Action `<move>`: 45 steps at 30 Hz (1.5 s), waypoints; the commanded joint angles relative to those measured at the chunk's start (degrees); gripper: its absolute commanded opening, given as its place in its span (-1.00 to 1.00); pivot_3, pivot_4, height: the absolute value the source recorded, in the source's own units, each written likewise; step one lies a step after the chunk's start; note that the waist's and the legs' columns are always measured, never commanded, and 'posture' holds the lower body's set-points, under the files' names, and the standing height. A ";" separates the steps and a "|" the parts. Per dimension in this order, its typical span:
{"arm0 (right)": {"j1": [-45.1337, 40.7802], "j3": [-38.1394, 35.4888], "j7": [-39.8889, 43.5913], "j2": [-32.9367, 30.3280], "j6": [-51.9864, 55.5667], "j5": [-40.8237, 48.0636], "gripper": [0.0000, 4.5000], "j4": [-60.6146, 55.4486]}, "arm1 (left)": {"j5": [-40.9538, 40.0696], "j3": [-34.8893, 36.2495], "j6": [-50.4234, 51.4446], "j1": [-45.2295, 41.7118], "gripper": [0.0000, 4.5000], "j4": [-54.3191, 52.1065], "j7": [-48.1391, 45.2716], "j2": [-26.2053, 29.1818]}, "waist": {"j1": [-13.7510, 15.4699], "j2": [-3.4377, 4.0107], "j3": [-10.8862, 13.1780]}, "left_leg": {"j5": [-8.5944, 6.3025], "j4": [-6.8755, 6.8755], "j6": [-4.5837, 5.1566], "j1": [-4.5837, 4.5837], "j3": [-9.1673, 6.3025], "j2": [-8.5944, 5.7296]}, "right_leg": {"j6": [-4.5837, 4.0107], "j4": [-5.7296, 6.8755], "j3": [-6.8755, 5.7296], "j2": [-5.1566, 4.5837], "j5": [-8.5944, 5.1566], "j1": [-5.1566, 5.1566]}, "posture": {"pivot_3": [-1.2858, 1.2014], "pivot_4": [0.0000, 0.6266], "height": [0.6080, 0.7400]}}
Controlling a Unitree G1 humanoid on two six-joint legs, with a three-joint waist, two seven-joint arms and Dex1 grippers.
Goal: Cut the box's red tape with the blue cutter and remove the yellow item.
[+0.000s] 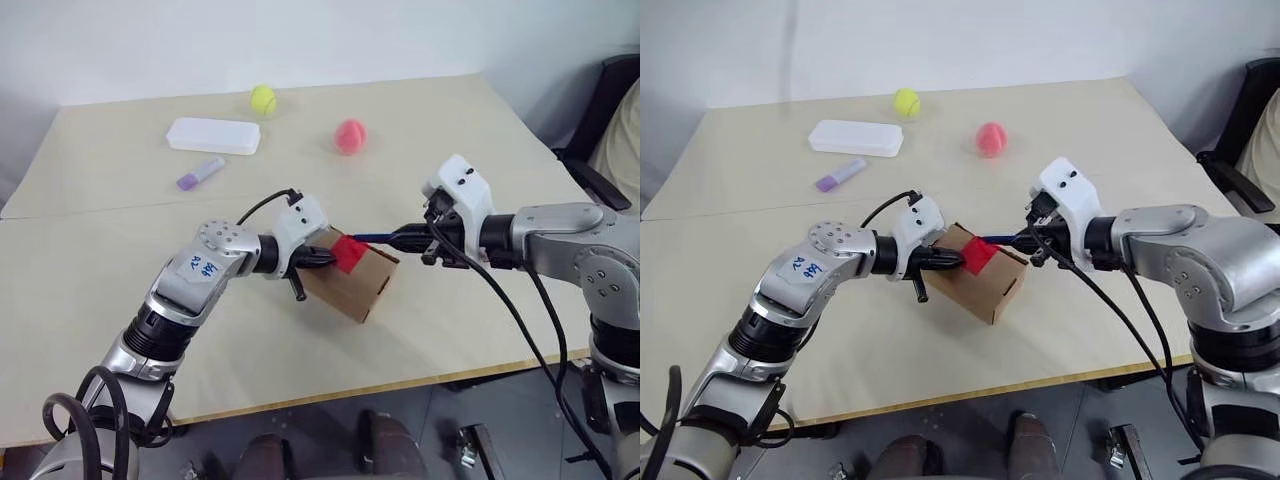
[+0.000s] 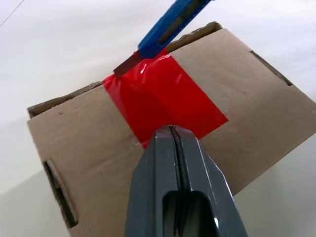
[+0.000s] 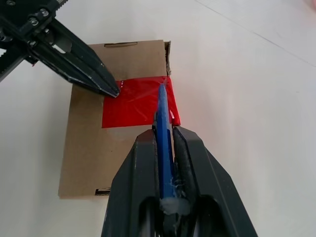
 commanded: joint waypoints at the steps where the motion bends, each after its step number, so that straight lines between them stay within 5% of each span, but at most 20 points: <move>1: 0.08 1.08 0.58 -0.41 -0.29 -0.04 -0.93 -0.43 | 0.31 -1.51 0.46 1.30 -1.00 -0.10 -0.38 0.05 | -0.05 0.00 0.00 | 0.00 0.00 0.00 0.00 0.00 0.00 | 0.00 0.00 0.00 0.00 0.00 0.00 | 0.03 -0.52 1.00; 15: 3.21 -1.09 4.53 -9.75 1.58 2.56 -0.93 -3.77 | 0.46 -1.44 0.23 1.43 -1.00 0.26 -0.22 0.30 | 1.85 -0.01 0.00 | -0.14 0.00 0.20 -0.19 -0.05 -0.01 | 0.01 -0.23 -0.03 0.00 0.01 -0.01 | 0.03 -0.52 1.00; 45: 7.68 -6.24 5.72 -17.14 2.21 4.19 -0.93 -4.71 | 0.50 -1.45 -0.40 1.40 -1.00 0.57 -0.61 0.55 | 2.93 -0.03 0.02 | -0.17 0.03 0.24 -0.26 -0.05 -0.01 | 0.01 -0.33 -0.06 0.00 0.01 -0.01 | 0.03 -0.52 1.00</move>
